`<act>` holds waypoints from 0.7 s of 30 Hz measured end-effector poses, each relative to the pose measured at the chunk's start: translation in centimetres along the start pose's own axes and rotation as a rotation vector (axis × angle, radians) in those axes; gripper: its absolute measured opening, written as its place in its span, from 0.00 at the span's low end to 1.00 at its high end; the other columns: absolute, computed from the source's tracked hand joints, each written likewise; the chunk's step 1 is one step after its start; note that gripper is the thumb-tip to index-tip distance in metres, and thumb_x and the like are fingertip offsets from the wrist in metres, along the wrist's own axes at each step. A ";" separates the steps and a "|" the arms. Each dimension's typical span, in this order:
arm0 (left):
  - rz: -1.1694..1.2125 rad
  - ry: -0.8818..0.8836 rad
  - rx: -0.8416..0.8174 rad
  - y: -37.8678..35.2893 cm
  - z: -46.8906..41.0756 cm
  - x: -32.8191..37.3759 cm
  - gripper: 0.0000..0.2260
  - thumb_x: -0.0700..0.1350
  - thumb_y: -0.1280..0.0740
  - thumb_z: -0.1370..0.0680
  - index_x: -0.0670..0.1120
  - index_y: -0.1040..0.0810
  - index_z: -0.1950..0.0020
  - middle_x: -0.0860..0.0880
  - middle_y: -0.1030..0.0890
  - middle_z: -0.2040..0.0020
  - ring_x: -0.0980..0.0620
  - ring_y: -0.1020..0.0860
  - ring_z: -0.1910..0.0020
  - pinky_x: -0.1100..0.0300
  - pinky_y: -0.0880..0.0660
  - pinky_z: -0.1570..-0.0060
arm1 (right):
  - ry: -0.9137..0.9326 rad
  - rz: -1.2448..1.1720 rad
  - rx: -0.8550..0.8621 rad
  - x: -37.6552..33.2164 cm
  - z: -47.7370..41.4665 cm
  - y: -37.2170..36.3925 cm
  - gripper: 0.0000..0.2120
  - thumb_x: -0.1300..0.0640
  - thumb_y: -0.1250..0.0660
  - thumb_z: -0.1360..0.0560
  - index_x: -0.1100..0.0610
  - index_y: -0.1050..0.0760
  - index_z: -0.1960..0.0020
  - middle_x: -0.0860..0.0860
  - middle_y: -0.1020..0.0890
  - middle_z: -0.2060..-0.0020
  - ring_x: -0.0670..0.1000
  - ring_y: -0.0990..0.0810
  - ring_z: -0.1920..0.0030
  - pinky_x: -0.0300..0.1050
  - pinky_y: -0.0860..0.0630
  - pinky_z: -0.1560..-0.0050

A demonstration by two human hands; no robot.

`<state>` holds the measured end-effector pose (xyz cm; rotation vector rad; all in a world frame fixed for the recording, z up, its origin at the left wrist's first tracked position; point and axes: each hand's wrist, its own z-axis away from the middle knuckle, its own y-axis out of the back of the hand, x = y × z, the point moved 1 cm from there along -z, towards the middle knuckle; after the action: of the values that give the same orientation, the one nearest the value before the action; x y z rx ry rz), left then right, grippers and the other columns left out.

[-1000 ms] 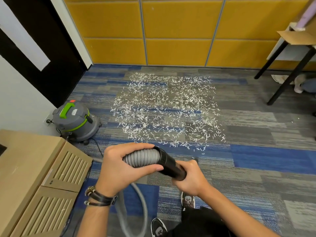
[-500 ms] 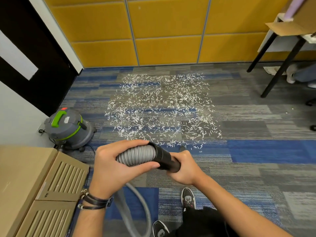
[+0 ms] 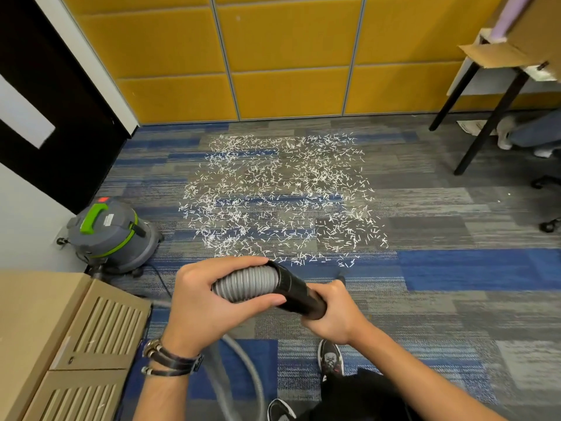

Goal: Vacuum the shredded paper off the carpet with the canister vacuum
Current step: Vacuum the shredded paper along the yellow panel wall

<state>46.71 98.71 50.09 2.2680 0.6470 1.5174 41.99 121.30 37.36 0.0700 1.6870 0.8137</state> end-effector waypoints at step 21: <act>-0.077 0.017 0.010 -1.4 -1.5 -0.7 0.20 0.62 0.18 0.34 0.55 0.11 0.46 0.62 0.13 0.50 0.61 0.14 0.50 0.59 0.19 0.46 | -0.047 -0.014 0.012 1.9 -1.8 0.1 0.05 0.56 0.32 0.36 0.55 0.26 0.64 0.49 0.26 0.74 0.45 0.33 0.73 0.40 0.37 0.70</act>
<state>44.83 99.53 49.44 2.2136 0.7389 1.5019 39.82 121.45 35.93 0.0846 1.6463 0.7862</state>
